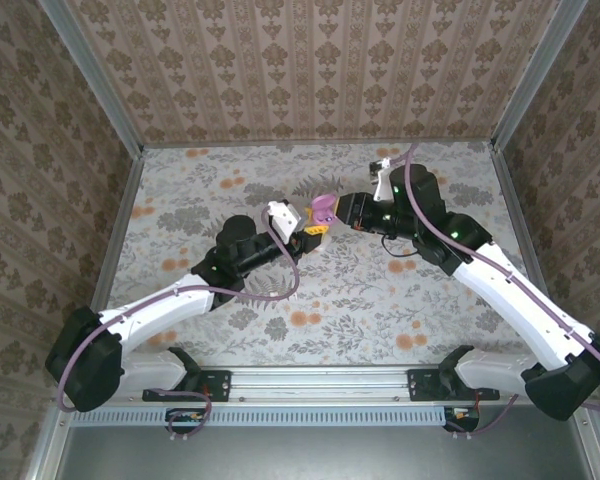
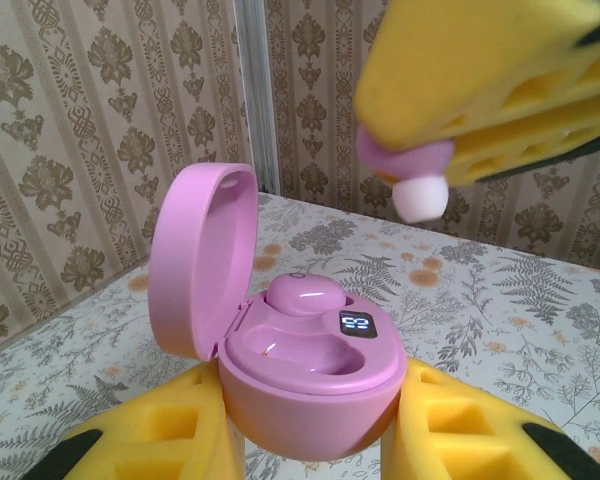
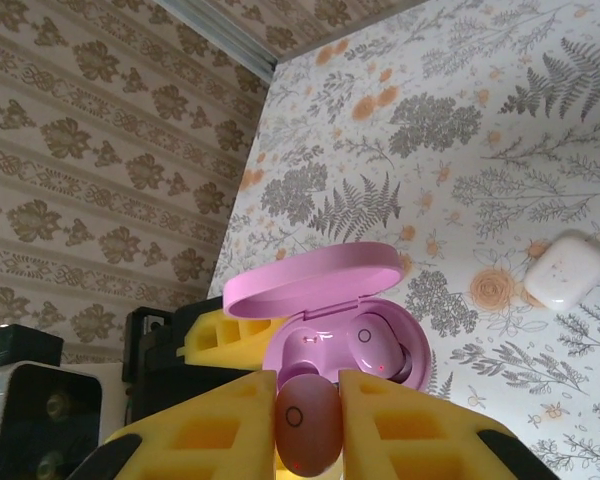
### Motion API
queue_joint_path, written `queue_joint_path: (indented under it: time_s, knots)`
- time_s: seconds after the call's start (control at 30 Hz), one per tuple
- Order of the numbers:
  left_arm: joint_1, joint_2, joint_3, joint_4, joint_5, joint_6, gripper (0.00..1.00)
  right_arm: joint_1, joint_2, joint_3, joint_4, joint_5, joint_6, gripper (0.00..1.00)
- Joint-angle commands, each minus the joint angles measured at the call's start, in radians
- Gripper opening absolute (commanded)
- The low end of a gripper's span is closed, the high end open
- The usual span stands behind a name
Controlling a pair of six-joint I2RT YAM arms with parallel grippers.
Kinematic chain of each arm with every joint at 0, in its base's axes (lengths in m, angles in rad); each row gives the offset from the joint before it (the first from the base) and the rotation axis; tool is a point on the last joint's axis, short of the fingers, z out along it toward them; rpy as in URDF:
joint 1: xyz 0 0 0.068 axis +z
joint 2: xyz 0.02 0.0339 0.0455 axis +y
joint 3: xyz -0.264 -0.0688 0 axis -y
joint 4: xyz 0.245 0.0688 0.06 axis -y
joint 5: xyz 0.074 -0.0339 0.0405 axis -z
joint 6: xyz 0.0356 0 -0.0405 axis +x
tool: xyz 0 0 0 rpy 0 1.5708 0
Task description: Insert wireless bluetooth earbuds into charging case
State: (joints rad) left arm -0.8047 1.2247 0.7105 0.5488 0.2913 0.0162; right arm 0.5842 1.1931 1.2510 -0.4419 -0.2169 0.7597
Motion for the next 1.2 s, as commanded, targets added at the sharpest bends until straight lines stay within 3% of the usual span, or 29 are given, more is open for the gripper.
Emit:
queue_joint_path:
  time_s: [0.0,1.17]
  knots:
    - [-0.010,0.004,0.035,0.041,0.011,0.016,0.30,0.014,0.012,0.040,0.026,0.012,-0.007,0.22]
    - [-0.016,0.001,0.036,0.050,-0.006,0.011,0.30,0.112,0.106,0.097,-0.050,0.146,-0.072,0.22]
